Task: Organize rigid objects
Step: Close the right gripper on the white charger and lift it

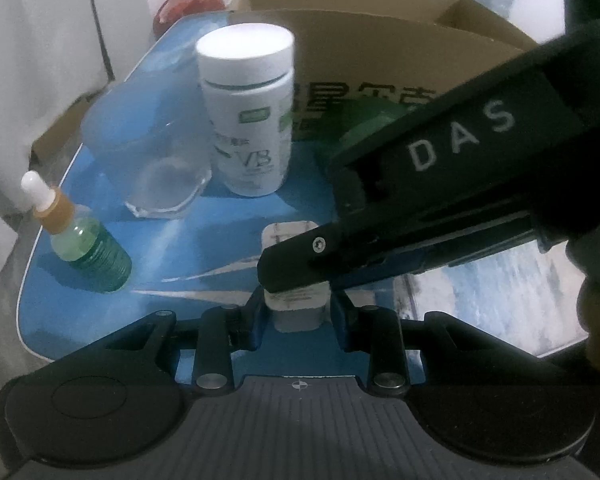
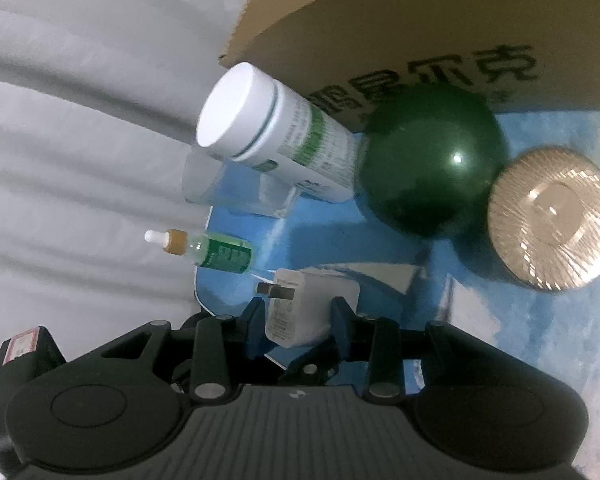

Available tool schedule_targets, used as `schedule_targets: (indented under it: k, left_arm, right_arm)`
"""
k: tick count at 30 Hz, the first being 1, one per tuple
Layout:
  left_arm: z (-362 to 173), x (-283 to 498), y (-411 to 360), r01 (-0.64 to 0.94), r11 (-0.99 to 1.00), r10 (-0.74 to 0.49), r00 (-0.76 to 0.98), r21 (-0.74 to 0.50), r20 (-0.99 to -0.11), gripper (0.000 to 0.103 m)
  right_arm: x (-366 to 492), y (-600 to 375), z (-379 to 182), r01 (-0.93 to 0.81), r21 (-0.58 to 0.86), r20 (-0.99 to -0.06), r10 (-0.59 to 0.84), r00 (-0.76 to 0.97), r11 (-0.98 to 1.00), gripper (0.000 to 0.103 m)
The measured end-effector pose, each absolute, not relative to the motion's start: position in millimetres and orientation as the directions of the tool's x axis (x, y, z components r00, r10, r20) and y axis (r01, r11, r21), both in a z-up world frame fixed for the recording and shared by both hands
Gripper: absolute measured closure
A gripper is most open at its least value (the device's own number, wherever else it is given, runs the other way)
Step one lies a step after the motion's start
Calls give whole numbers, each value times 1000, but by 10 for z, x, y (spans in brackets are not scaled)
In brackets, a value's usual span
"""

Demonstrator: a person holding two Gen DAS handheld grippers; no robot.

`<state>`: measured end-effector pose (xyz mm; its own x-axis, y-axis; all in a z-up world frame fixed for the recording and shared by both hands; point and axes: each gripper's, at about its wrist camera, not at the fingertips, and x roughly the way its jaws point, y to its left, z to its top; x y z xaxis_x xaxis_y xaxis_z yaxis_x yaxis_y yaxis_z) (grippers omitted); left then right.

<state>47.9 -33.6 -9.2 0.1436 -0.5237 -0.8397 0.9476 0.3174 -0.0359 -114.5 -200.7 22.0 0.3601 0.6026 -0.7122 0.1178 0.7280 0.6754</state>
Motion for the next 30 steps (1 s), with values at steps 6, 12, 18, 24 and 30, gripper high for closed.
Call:
schedule_targets:
  k: [6,12,18,24,30]
  left_arm:
    - [-128,507,-320,949,315,-541,157,-26,-826,69]
    - [-136,537,-340,947,322,-544,162,-26,-823,70]
    - [-134,579,-379,943,331,-541,166,-27,-824,71]
    - [-133,608,-408,944,330,-538,168,-23,-826,75]
    - [-91,596,-388,943,331,-532,167,-22,-830,75]
  right_arm:
    - [-1078,-1985,269,137,669,-718,588,372,731,64]
    - [-792,-1643,150,143,653,-732,571,372,744,63]
    - [-744,-1604,118,140,652,-732,570,374,745,62]
    - [-719,-1558,115,135,646,-735,563,378,752,62]
    - [-742,-1552,117,136,651,-731,568,378,747,65]
